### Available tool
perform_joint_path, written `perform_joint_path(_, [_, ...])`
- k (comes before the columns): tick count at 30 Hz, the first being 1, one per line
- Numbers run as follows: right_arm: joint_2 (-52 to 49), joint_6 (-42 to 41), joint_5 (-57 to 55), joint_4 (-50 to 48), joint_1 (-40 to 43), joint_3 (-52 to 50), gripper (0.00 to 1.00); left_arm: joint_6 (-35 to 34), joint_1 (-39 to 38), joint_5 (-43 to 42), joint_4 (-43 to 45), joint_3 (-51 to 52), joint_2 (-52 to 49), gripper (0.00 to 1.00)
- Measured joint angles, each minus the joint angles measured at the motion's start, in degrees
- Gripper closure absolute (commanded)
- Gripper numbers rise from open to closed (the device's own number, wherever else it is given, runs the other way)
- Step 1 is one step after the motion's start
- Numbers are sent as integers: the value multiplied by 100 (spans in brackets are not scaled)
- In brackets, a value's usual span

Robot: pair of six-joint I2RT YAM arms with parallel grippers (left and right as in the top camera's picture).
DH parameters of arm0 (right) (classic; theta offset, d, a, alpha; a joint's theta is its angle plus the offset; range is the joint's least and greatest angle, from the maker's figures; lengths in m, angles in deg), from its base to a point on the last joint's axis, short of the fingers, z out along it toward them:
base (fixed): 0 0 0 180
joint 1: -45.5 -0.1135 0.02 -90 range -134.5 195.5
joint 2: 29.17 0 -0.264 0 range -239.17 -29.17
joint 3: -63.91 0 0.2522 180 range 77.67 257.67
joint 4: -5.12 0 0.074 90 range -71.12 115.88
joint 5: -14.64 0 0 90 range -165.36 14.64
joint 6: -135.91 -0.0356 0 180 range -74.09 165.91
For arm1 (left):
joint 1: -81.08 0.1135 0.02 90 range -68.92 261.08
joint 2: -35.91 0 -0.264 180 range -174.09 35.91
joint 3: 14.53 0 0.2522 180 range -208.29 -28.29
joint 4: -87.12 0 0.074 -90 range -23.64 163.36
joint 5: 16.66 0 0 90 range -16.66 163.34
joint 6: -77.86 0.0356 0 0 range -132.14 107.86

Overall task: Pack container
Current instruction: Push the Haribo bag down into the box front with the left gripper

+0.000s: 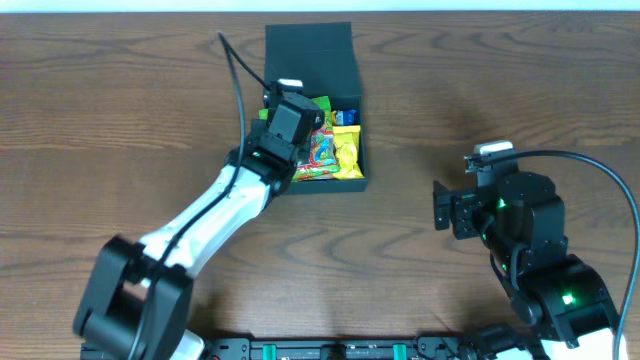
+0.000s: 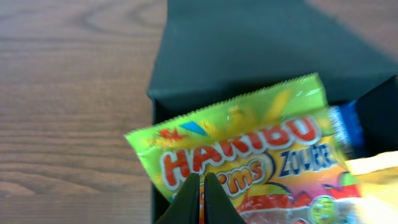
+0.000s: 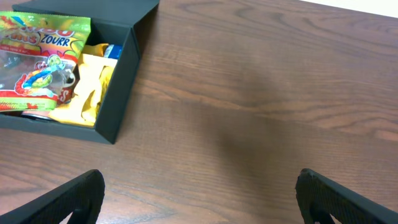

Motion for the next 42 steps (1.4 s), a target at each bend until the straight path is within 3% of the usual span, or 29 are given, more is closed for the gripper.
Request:
perform_joint_path(11, [0, 0, 0, -2, 0, 0, 1, 0, 4, -17, 654, -17, -905, 94])
perform_joint_path(30, [0, 0, 0, 0, 0, 0, 1, 42, 63, -304, 748, -22, -953, 94])
perform_joint_path(36, [0, 0, -2, 2, 0, 0, 1, 267, 61, -306, 472, 20, -551, 94])
perform_joint_path(42, [0, 0, 0, 0, 0, 0, 1, 586, 66, -2, 424, 20, 457, 94])
